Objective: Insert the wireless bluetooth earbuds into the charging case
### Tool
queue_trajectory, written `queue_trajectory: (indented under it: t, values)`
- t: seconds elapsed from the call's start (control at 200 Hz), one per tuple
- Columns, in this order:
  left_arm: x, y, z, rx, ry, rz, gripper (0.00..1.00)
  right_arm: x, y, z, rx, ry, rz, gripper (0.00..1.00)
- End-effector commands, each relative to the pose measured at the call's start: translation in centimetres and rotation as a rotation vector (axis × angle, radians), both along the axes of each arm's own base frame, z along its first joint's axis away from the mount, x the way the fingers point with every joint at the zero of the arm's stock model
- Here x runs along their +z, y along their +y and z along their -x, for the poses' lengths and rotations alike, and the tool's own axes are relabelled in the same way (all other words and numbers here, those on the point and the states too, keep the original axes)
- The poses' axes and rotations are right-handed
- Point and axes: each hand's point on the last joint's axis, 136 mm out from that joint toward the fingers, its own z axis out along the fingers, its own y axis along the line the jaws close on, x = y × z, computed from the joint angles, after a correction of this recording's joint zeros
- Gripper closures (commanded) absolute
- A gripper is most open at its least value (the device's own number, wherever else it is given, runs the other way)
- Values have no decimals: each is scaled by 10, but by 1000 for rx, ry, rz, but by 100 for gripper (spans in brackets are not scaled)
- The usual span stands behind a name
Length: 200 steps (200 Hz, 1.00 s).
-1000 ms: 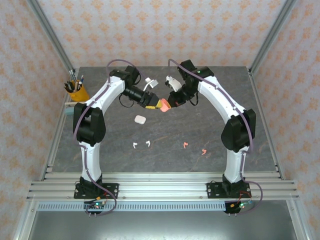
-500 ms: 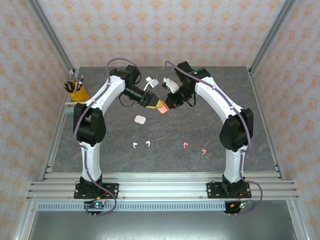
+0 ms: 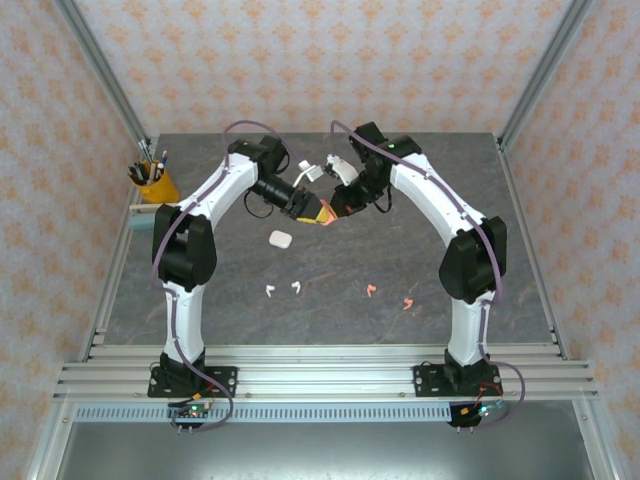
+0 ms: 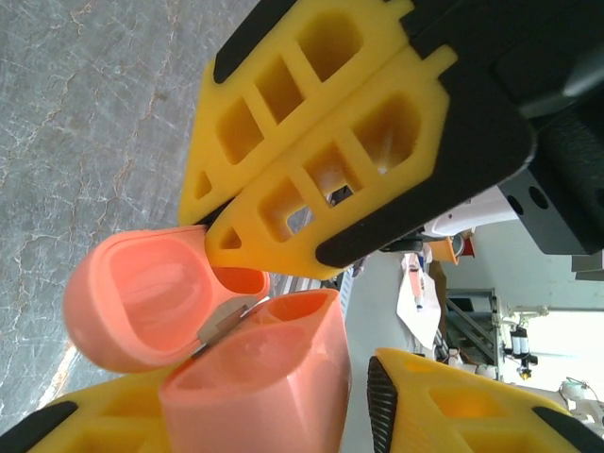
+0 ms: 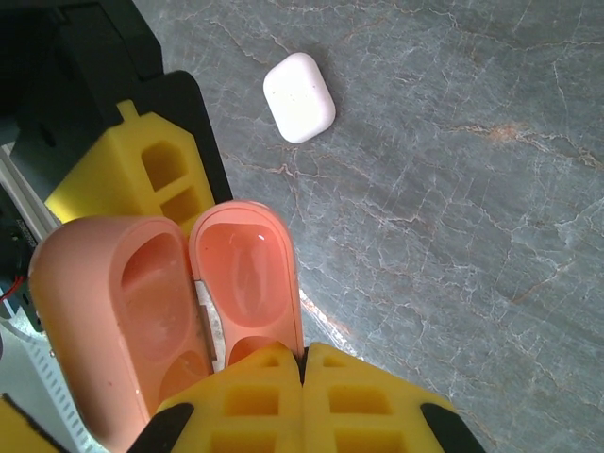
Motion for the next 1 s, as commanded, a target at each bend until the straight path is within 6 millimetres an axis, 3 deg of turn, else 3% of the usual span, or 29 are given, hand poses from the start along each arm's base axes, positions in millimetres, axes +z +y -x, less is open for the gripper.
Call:
queue_trajectory:
  t: [0.0,0.4,0.55,0.601,0.651,0.741,0.896,0.996]
  values:
    - [11,-5,2,-13,4,39,58,17,3,-6,-8,-54,-30,100]
    - [9,-6,1,-12,14,49,78,20,1,-9,-26,-76,-22,100]
    - [10,-6,2,-17,5,54,95,24,-5,-21,-98,-109,-3,100]
    - [12,-6,3,-19,-2,57,100,26,-12,-30,-149,-122,7,92]
    - [14,-5,5,-22,-14,61,100,30,-19,-37,-194,-120,-4,77]
    - [18,-4,7,-20,-36,57,100,45,-32,-44,-266,-106,-68,65]
    - [19,0,9,-6,-73,39,100,79,-57,-47,-396,-117,-210,52]
    - [17,3,5,33,-125,-6,100,90,-78,-47,-500,-118,-235,50]
